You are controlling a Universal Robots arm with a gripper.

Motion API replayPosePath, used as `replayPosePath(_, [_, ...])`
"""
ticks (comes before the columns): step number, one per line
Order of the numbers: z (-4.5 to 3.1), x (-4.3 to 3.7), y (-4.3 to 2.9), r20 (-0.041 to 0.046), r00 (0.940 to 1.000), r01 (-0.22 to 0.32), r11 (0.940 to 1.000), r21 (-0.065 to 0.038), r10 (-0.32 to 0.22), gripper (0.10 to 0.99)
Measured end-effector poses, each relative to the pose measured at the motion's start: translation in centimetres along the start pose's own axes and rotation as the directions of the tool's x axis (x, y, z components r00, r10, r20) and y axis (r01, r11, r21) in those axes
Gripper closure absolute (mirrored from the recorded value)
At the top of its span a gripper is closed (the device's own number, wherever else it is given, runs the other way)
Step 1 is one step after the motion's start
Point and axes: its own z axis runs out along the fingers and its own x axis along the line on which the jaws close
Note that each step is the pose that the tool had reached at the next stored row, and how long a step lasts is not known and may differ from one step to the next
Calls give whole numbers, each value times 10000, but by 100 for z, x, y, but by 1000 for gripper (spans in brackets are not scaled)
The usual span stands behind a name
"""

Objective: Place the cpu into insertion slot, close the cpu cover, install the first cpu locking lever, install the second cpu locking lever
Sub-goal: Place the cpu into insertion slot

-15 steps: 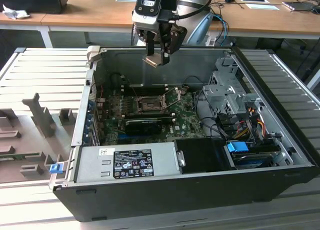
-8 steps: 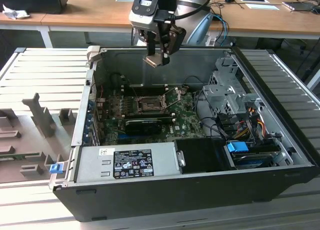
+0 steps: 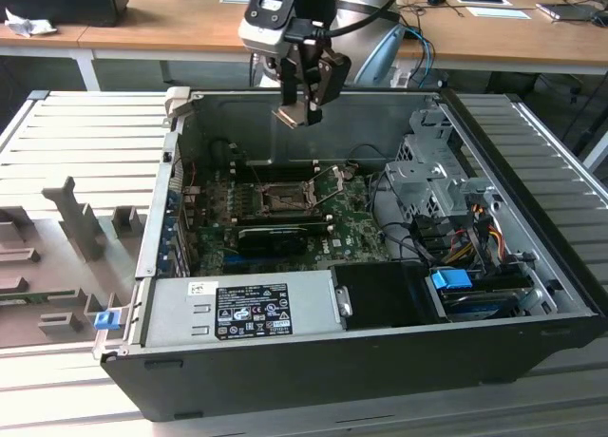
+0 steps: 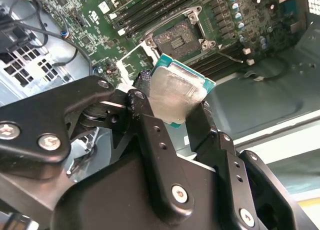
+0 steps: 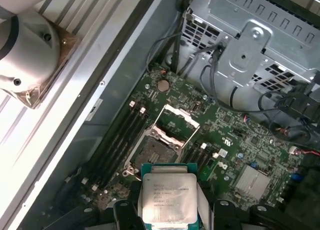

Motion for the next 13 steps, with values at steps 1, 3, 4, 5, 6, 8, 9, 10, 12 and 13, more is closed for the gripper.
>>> replayPosePath(1, [0,0,0,9,10000,-93,10000,-2,93,557])
replayPosePath(3, [1,0,0,25,9996,-277,9996,-5,277,557])
replayPosePath(4, [2,0,0,36,9992,-396,9992,-8,396,557])
replayPosePath(5, [2,0,0,43,9988,-489,9988,-11,489,557])
replayPosePath(6, [4,0,0,67,9972,-746,9972,-17,746,557])
replayPosePath(8, [7,0,-1,95,9942,-1074,9942,-27,1074,557])
replayPosePath(9, [8,0,-1,108,9925,-1216,9926,-30,1217,557])
replayPosePath(10, [9,0,-1,116,9914,-1303,9915,-33,1303,557])
replayPosePath(12, [11,0,-1,134,9883,-1519,9884,-40,1520,557])
replayPosePath(13, [12,0,-1,143,9867,-1620,9868,-43,1620,557])
